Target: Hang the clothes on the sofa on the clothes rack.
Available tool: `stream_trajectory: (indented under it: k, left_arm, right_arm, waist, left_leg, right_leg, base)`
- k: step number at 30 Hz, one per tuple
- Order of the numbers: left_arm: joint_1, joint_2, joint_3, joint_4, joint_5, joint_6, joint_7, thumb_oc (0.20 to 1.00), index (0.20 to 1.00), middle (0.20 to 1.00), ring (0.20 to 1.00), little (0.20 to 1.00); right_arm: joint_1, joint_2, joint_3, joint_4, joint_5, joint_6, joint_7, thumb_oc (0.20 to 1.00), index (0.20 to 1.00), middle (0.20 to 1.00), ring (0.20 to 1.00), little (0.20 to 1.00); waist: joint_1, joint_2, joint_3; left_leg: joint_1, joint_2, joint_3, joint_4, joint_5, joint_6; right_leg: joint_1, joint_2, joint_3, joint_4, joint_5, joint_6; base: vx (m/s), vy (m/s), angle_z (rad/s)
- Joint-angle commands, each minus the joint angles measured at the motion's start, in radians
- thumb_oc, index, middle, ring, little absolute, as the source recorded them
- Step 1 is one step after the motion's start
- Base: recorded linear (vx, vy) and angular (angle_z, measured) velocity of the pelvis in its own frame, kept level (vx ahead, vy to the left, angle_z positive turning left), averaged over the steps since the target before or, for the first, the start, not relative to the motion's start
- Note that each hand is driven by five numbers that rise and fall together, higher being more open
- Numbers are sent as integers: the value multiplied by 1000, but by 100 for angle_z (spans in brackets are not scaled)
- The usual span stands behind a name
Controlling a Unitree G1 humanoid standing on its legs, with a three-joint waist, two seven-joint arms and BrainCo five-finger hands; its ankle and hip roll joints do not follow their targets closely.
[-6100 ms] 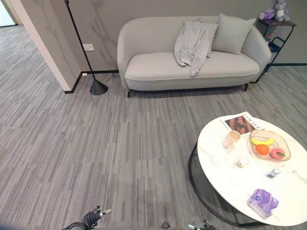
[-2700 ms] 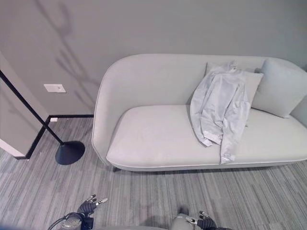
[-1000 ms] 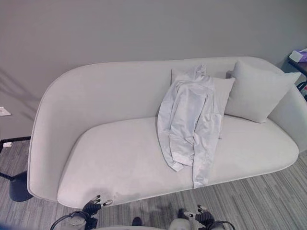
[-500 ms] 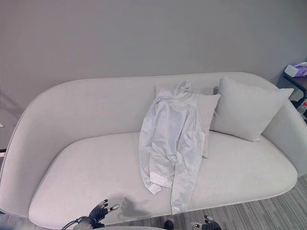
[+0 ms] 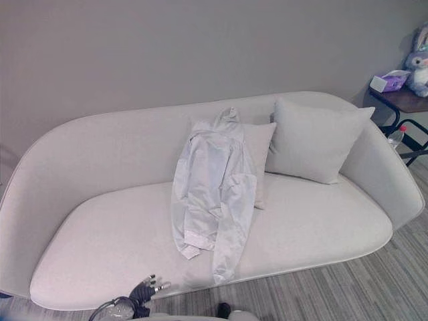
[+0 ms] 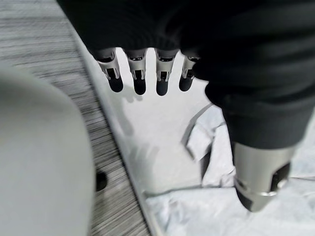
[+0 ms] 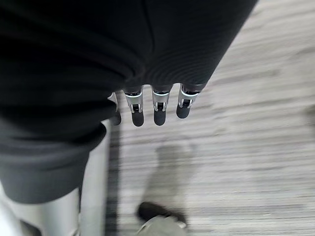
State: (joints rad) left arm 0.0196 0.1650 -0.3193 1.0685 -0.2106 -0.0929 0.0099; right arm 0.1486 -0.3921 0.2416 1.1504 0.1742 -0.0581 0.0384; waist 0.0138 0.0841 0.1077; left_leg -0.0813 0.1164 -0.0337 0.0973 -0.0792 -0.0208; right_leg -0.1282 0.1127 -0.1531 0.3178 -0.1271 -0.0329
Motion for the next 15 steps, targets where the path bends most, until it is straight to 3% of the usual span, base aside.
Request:
stream_trajectory:
  k: [1,5,15]
  left_arm:
    - [-33,51,-9,26,73,-24,13,1000,1000,1000,1000,1000]
    - [-40,54,-3,64,81,-22,13,1000,1000,1000,1000,1000]
    - [-33,53,6,81,106,-26,16,1000,1000,1000,1000,1000]
  right_arm:
    - [-19,33,4,-39,-12,-22,-12,1000,1000,1000,1000,1000]
    - [-33,51,10,-53,-5,-22,-10,1000,1000,1000,1000,1000]
    - [-40,65,25,-52,-38,-19,-7,1000,1000,1000,1000,1000]
  waist:
    - [-17,-103,-6]
    - [-32,-95,-37]
    - [-14,-99,-58]
  left_leg:
    - [63,-104,11,-115,124,-39]
    - [117,-103,23,-184,143,-37]
    - [153,-119,32,-185,96,-10]
  right_leg:
    - [227,-125,67,-369,105,114]
    - [232,-128,85,-353,89,111]
    - [250,-174,97,-353,92,145]
  base:
    - [120,58,16]
    - [130,85,15]
    - [73,107,-4]
